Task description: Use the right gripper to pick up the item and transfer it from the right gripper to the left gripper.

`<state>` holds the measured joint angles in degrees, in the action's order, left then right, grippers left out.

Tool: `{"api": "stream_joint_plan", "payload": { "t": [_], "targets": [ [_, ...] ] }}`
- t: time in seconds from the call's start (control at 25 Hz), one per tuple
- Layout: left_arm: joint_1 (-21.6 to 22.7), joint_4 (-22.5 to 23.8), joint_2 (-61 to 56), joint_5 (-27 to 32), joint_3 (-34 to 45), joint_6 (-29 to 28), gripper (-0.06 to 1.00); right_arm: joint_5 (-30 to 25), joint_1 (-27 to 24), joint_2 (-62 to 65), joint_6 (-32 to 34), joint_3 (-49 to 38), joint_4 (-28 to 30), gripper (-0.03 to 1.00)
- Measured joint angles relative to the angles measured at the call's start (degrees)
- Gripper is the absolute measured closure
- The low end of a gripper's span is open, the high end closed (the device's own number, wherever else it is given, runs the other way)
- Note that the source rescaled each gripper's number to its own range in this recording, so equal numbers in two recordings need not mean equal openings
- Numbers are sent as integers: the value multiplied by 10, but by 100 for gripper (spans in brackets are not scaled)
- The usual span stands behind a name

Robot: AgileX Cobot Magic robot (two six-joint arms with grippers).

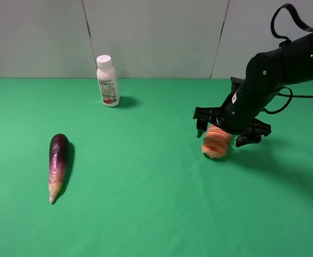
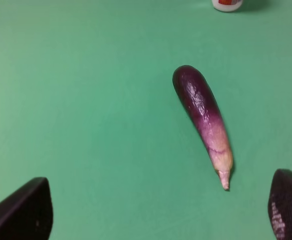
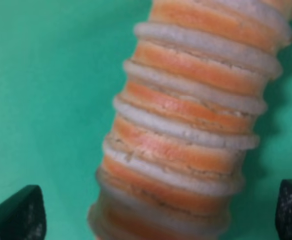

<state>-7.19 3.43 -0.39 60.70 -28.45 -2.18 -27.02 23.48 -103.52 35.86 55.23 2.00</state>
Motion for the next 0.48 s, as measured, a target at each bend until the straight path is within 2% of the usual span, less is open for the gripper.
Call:
{"api": "stream_joint_plan", "payload": {
  "t": [0.48],
  "targets": [
    [0, 0, 0, 0, 0, 0, 15, 17, 0, -40, 18, 0, 9, -3]
  ]
}}
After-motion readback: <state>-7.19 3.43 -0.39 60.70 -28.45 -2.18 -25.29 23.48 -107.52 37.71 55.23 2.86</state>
